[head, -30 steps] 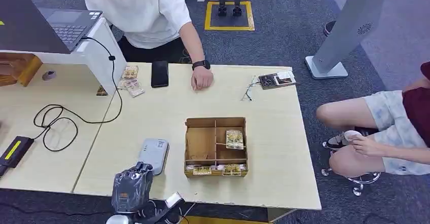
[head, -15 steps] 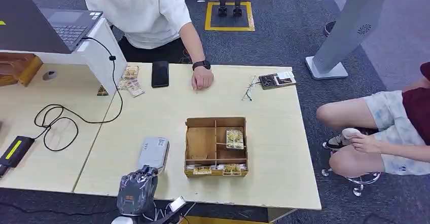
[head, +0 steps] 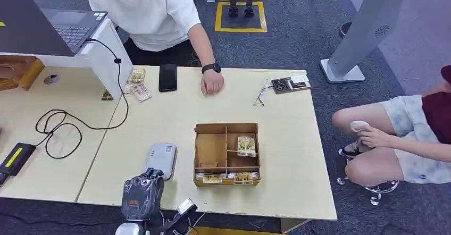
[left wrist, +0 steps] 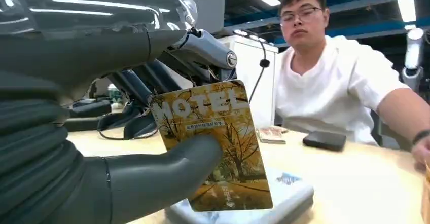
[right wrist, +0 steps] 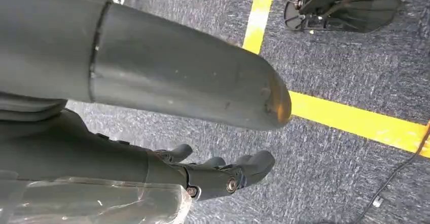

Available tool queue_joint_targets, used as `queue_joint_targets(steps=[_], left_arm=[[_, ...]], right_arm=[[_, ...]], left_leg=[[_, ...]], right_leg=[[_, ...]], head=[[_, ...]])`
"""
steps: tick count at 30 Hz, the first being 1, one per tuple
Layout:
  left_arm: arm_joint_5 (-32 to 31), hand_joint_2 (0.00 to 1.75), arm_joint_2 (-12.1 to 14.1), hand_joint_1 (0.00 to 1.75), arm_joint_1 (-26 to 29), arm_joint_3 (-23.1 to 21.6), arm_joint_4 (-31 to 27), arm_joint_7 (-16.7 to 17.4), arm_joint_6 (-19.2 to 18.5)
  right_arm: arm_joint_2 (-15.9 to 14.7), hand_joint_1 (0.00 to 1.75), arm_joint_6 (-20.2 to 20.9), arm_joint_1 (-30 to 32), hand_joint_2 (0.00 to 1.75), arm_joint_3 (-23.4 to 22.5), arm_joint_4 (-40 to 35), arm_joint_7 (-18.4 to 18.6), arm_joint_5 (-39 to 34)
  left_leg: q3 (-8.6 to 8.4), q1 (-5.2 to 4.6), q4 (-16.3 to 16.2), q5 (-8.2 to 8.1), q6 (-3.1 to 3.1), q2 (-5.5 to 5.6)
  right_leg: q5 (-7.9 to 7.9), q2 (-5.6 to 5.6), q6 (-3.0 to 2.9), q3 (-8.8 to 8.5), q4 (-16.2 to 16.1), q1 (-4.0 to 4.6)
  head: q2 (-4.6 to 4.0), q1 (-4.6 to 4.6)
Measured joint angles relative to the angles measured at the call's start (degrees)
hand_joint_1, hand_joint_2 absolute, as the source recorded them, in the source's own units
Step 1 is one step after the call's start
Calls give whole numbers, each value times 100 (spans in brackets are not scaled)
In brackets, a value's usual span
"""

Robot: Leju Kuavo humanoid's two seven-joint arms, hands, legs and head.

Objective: Pass the card to the sensor for recognition and then transmit it.

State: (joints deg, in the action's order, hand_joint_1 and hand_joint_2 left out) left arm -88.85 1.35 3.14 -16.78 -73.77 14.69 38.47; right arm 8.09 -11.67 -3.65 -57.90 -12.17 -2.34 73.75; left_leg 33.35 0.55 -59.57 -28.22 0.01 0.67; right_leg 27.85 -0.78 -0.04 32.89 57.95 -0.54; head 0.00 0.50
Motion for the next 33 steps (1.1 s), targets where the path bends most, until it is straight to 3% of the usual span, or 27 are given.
queue_joint_targets(steps=[9,29,30,33], left_arm=[[0,175,-260,175,-301,454,-39,-162,0],[0,175,-468,175,-570,496,319,-198,0],[0,175,-465,175,-595,485,385,-120,-2],[13,175,-439,175,-712,411,664,46,-2]], right_arm=[[0,0,17,-3,0,94,0,9,101],[-2,0,52,-8,0,197,0,11,153],[-4,0,63,-9,175,201,0,11,181],[-7,0,70,-14,175,208,2,11,195]], left_leg=[[-1,0,0,0,0,0],[0,0,0,0,0,0],[0,0,0,0,0,0],[0,0,0,0,0,0]], right_leg=[[0,0,0,0,0,0],[0,0,0,1,0,0],[0,0,0,1,0,0],[0,0,0,1,0,0]], head=[[0,-2],[0,0],[0,0],[0,-2]])
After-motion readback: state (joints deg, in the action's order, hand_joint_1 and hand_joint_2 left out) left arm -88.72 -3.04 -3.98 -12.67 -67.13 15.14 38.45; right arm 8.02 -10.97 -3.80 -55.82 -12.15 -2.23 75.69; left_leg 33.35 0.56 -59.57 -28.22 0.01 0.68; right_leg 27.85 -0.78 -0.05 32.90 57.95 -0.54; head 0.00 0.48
